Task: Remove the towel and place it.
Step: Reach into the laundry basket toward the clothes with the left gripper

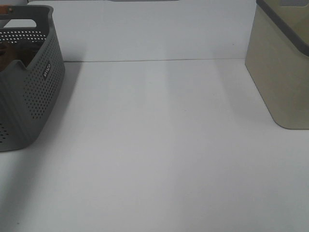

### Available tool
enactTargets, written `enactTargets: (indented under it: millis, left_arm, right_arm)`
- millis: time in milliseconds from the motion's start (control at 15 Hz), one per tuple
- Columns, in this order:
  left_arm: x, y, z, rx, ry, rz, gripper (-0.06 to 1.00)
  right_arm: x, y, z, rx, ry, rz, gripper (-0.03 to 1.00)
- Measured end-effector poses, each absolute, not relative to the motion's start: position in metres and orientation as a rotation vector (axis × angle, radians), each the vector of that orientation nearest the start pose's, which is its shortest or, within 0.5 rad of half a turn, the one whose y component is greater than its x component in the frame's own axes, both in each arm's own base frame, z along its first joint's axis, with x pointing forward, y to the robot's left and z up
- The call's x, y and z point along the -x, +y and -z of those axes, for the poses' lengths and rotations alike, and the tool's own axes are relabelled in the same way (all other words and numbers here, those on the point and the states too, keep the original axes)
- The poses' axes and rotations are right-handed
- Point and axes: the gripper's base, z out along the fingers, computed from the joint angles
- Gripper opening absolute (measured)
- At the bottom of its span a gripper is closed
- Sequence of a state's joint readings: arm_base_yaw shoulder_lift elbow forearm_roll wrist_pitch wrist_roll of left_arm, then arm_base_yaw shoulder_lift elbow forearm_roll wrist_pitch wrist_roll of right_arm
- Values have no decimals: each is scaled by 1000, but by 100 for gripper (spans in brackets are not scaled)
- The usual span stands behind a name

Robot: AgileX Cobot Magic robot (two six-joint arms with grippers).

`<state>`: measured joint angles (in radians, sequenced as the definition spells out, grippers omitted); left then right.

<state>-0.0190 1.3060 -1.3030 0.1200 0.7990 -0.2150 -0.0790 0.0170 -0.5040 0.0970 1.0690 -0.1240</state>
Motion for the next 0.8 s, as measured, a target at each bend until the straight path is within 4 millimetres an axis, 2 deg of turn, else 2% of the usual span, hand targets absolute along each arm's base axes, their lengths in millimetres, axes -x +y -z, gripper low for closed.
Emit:
enactTargets:
  millis: [133, 200, 333, 600, 800]
  left_arm:
    - [-326, 8, -384, 191, 2376, -128, 68]
    - [-353, 11, -374, 202, 2446, -184, 68]
    - [-391, 14, -354, 208, 2521, -252, 68]
    - [-453, 24, -323, 242, 2565, -332, 68]
    - [-482, 53, -299, 347, 2595, -352, 68]
  right_arm:
    - [3, 8, -278, 51, 2061, 9, 55]
    - [3, 8, -278, 51, 2061, 9, 55]
    - [3, 8, -278, 51, 2061, 9, 55]
    - [3, 8, -278, 51, 2061, 9, 55]
    - [3, 8, -278, 51, 2061, 9, 55]
